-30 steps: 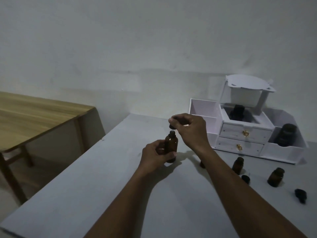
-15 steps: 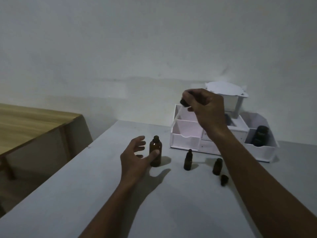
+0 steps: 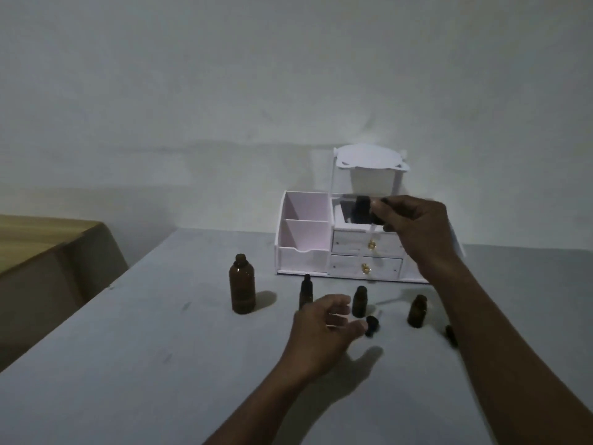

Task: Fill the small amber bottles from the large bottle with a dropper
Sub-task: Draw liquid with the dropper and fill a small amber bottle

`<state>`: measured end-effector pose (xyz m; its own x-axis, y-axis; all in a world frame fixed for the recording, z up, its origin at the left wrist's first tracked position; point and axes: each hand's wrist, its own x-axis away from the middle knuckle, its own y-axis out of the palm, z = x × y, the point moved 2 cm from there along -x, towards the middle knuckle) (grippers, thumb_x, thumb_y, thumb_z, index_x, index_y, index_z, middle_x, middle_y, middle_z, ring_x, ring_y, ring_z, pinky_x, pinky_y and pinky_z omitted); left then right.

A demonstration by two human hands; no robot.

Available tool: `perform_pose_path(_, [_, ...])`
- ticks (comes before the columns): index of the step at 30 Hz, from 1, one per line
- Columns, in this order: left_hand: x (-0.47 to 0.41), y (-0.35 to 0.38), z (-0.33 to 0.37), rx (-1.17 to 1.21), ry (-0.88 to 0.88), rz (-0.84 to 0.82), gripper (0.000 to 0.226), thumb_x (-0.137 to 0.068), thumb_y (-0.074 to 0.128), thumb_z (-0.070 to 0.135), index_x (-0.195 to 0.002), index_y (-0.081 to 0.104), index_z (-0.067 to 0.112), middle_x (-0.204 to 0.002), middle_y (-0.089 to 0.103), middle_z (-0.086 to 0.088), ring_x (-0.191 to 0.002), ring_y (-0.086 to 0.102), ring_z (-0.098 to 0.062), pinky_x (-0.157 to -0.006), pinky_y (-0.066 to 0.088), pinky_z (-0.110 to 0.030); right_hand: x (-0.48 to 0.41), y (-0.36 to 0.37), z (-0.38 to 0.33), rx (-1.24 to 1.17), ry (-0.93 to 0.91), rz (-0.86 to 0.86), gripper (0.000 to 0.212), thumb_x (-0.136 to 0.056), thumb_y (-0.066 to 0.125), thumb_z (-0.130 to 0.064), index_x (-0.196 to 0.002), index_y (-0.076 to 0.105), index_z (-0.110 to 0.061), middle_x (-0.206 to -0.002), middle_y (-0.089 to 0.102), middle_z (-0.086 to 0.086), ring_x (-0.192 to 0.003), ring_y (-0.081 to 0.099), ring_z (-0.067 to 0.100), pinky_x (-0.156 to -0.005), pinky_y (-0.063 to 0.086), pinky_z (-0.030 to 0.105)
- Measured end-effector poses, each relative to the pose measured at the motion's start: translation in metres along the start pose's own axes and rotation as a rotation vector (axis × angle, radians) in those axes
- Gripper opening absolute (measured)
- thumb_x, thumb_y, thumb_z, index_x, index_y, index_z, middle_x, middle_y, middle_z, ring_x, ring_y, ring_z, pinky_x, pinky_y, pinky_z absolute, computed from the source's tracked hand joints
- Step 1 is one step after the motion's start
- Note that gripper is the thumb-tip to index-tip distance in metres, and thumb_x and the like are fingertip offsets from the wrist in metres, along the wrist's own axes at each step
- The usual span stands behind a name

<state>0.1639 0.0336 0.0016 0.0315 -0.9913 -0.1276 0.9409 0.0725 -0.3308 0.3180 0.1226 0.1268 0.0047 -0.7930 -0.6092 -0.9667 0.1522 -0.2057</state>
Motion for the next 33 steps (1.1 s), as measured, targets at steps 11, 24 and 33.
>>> perform_pose_path(11, [-0.041,0.040,0.000,0.362,-0.264,0.109,0.063,-0.081,0.082,0.000,-0.134,0.056,0.021,-0.132,0.055,0.001,-0.089,0.057,-0.017,-0.043,0.048,-0.011,0.005,-0.004,0.032,0.169,0.064,-0.034,0.017,-0.086,0.073,-0.027,-0.101,0.075,-0.018,-0.083,0.071,-0.012,-0.067,0.067,-0.011,-0.069,0.053,0.010])
perform_pose_path(24, [-0.045,0.041,0.003,0.542,-0.267,0.126,0.039,-0.083,0.082,0.014,-0.120,0.070,0.015,-0.118,0.070,0.004,-0.105,0.067,-0.016,-0.070,0.059,-0.017,0.009,0.000,0.037,0.209,0.087,-0.051,0.019,-0.085,0.075,-0.028,-0.100,0.077,-0.017,-0.083,0.075,-0.008,-0.068,0.070,-0.005,-0.076,0.057,0.019])
perform_pose_path(33, [-0.048,0.039,0.001,0.618,-0.268,0.172,0.039,-0.092,0.070,0.005,-0.130,0.065,0.009,-0.127,0.065,0.001,-0.090,0.056,-0.001,-0.048,0.038,0.005,0.011,-0.001,0.034,0.230,0.036,-0.022,0.015,-0.084,0.077,-0.026,-0.092,0.079,-0.014,-0.078,0.076,-0.004,-0.070,0.072,0.003,-0.079,0.056,0.021])
